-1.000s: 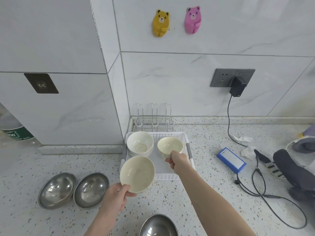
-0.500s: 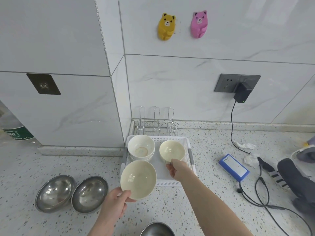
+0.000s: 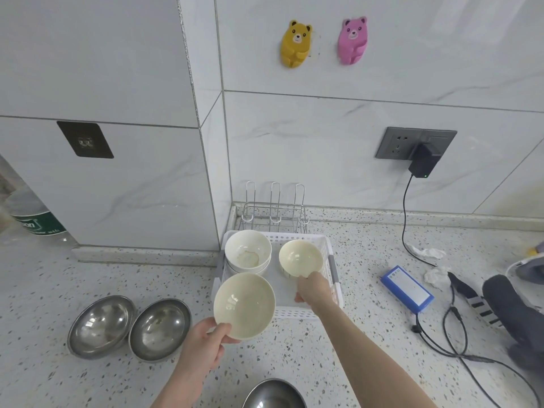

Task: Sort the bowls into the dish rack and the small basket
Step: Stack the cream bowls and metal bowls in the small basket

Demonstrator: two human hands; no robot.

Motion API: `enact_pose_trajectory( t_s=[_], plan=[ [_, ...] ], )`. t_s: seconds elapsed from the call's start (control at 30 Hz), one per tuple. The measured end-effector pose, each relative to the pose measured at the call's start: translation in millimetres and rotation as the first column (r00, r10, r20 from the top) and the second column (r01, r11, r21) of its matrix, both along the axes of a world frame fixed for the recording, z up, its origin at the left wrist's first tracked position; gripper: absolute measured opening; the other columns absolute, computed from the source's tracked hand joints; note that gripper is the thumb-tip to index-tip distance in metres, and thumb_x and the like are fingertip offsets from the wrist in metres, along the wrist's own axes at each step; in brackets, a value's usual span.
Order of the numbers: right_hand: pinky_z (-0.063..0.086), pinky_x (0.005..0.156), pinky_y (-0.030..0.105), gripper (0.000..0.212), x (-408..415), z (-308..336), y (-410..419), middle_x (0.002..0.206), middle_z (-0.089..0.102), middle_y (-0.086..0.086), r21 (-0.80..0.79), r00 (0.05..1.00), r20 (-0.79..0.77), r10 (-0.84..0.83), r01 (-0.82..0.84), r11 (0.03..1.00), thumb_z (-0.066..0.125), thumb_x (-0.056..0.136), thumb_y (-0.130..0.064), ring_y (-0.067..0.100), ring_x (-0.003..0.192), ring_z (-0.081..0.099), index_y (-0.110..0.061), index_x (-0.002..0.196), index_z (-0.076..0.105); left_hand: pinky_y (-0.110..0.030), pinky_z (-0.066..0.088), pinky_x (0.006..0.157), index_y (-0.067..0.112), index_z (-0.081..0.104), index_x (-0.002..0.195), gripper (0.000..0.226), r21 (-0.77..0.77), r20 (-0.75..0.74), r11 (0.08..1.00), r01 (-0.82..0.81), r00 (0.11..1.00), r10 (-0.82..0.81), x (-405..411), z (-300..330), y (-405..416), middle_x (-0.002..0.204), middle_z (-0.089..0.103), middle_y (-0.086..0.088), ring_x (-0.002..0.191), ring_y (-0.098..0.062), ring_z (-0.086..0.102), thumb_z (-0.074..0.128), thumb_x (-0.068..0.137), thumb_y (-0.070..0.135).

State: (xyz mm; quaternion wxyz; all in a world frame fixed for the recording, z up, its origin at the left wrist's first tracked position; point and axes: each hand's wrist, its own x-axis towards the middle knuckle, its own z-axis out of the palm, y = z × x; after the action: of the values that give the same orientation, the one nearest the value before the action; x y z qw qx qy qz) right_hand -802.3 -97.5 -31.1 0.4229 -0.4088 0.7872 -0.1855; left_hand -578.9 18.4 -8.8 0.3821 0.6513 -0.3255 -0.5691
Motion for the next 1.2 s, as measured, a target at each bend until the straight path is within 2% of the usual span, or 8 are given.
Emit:
enact_pose_trajectory(
  t_s=[0.1, 0.2, 0.33, 0.47, 0.57, 0.73, 1.0, 1.2],
  plan=[
    [0.046, 0.064, 0.029, 0.024, -5.3, 2.6, 16.0, 0.093, 0.068, 0.002, -0.120, 0.906, -0.412, 0.098, -0.160, 0.980, 0.039, 0.098, -0.025, 0.022, 0.081, 0.063, -0.015, 0.105, 0.059, -0.020, 0.023, 0.041, 0.012, 0.066, 0.105, 0.015, -0.015, 0.011, 1.000, -0.023, 1.000, 0.023, -2.9, -0.5, 0.4, 0.074, 0.076, -0.014, 0.046, -0.013, 0.028, 0.058, 0.093, 0.009],
    [0.040, 0.065, 0.027, 0.036, -9.2, -2.7, 28.1, 0.115, 0.067, -0.004, -0.235, 0.842, -0.529, 0.104, -0.264, 0.935, 0.041, 0.101, -0.033, 0.022, 0.096, 0.065, -0.027, 0.136, 0.047, -0.020, 0.024, 0.041, 0.013, 0.065, 0.105, 0.015, -0.026, 0.022, 0.999, -0.041, 0.999, 0.042, -5.2, -1.3, 0.7, 0.072, 0.076, -0.013, 0.045, -0.013, 0.029, 0.058, 0.092, 0.009],
    [0.047, 0.066, 0.026, 0.036, -8.9, -16.3, 35.6, 0.108, 0.068, -0.008, -0.230, 0.762, -0.631, 0.146, -0.364, 0.902, 0.035, 0.103, -0.033, 0.017, 0.088, 0.064, -0.030, 0.134, 0.053, -0.019, 0.025, 0.039, 0.013, 0.065, 0.105, 0.015, -0.030, 0.028, 0.998, -0.051, 0.998, 0.051, -5.9, -3.5, -0.2, 0.073, 0.076, -0.011, 0.043, -0.012, 0.030, 0.058, 0.093, 0.012],
    [0.043, 0.071, 0.025, 0.043, -4.7, -24.3, 39.4, 0.113, 0.068, -0.011, -0.269, 0.764, -0.632, 0.131, -0.375, 0.887, 0.035, 0.101, -0.022, 0.015, 0.078, 0.061, -0.027, 0.140, 0.051, -0.018, 0.029, 0.039, 0.015, 0.065, 0.106, 0.015, -0.016, 0.022, 0.999, -0.035, 0.999, 0.035, -4.8, -3.3, -0.8, 0.076, 0.077, -0.010, 0.041, -0.010, 0.031, 0.058, 0.093, 0.015],
    [0.043, 0.079, 0.027, 0.047, -5.2, -24.8, 38.1, 0.125, 0.064, -0.011, -0.264, 0.764, -0.631, 0.138, -0.379, 0.887, 0.037, 0.099, -0.021, 0.015, 0.094, 0.063, -0.027, 0.145, 0.046, -0.018, 0.029, 0.040, 0.015, 0.065, 0.107, 0.015, -0.012, 0.020, 0.999, -0.035, 0.999, 0.036, -4.1, -2.7, -0.5, 0.077, 0.077, -0.011, 0.041, -0.010, 0.032, 0.059, 0.093, 0.015],
    [0.042, 0.094, 0.030, 0.051, -9.0, -25.1, 38.2, 0.139, 0.053, -0.009, -0.209, 0.737, -0.638, 0.225, -0.446, 0.870, 0.034, 0.100, -0.023, 0.016, 0.119, 0.053, -0.026, 0.151, 0.034, -0.019, 0.030, 0.042, 0.015, 0.065, 0.106, 0.014, -0.016, 0.019, 1.000, -0.023, 1.000, 0.024, -4.5, -2.0, -0.9, 0.077, 0.077, -0.010, 0.041, -0.009, 0.032, 0.059, 0.093, 0.017],
    [0.040, 0.096, 0.031, 0.056, -7.7, -19.5, 35.8, 0.140, 0.053, -0.009, -0.216, 0.773, -0.591, 0.231, -0.428, 0.878, 0.032, 0.098, -0.020, 0.014, 0.116, 0.058, -0.022, 0.153, 0.020, -0.018, 0.029, 0.042, 0.012, 0.068, 0.101, 0.013, -0.019, 0.032, 1.000, -0.016, 0.999, 0.017, -4.6, 3.6, -8.7, 0.076, 0.076, -0.011, 0.045, -0.011, 0.031, 0.059, 0.093, 0.016],
    [0.045, 0.092, 0.033, 0.051, -7.8, -15.6, 37.2, 0.136, 0.056, -0.009, -0.246, 0.805, -0.548, 0.229, -0.417, 0.875, 0.037, 0.098, -0.019, 0.015, 0.112, 0.059, -0.021, 0.148, 0.029, -0.018, 0.030, 0.043, 0.014, 0.069, 0.102, 0.014, -0.050, 0.038, 0.998, 0.035, 0.999, -0.033, -9.4, 14.1, -23.7, 0.078, 0.077, -0.011, 0.040, -0.006, 0.034, 0.059, 0.093, 0.018]
  ],
)
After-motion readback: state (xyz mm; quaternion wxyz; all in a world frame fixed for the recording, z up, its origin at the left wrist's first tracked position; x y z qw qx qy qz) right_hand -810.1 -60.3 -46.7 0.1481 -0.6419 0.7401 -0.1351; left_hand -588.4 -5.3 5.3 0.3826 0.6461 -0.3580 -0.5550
